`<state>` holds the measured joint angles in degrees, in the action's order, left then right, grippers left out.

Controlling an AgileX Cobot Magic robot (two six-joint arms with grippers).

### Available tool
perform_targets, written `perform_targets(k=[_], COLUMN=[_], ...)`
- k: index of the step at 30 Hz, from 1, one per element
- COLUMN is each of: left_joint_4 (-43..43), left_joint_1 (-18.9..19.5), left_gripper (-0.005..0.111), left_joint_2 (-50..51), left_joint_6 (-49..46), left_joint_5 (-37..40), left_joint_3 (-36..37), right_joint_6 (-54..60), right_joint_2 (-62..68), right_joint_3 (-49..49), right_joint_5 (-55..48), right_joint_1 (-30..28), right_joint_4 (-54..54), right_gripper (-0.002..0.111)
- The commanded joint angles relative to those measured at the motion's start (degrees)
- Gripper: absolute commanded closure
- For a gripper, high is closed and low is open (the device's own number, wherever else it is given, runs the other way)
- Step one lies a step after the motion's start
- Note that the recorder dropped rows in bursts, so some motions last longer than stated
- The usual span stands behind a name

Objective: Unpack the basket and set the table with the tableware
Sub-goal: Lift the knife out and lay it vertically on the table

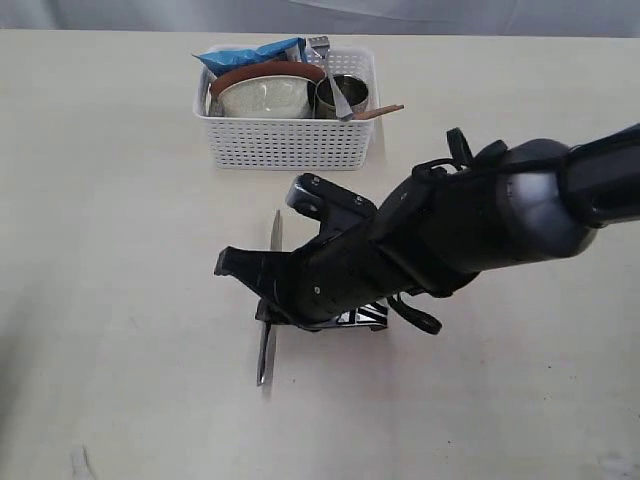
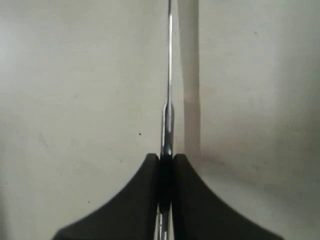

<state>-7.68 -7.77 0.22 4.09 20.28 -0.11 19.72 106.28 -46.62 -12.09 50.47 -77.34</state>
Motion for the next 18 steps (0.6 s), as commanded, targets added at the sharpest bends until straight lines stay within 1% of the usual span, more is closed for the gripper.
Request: perform_targets(k=[1, 18], left_joint_4=[0.0, 0.0], left_joint_1=[-0.2, -0.2], left_gripper=[0.106, 0.106], left_joint_2=[-0.2, -0.2], left_joint_6=[-0.1, -0.1], left_joint_5=[-0.6, -0.6], left_joint_3=[0.1, 0.1], right_joint_6=[0.6, 1.4], right_joint_2=[0.5, 2.8], right_joint_3=[-1.5, -3.9], right_joint_5=[-0.3, -0.1], right_joint_1=[-0.2, -0.2], right_joint_4=[-0.7, -0.3], right_gripper=[0.108, 0.108])
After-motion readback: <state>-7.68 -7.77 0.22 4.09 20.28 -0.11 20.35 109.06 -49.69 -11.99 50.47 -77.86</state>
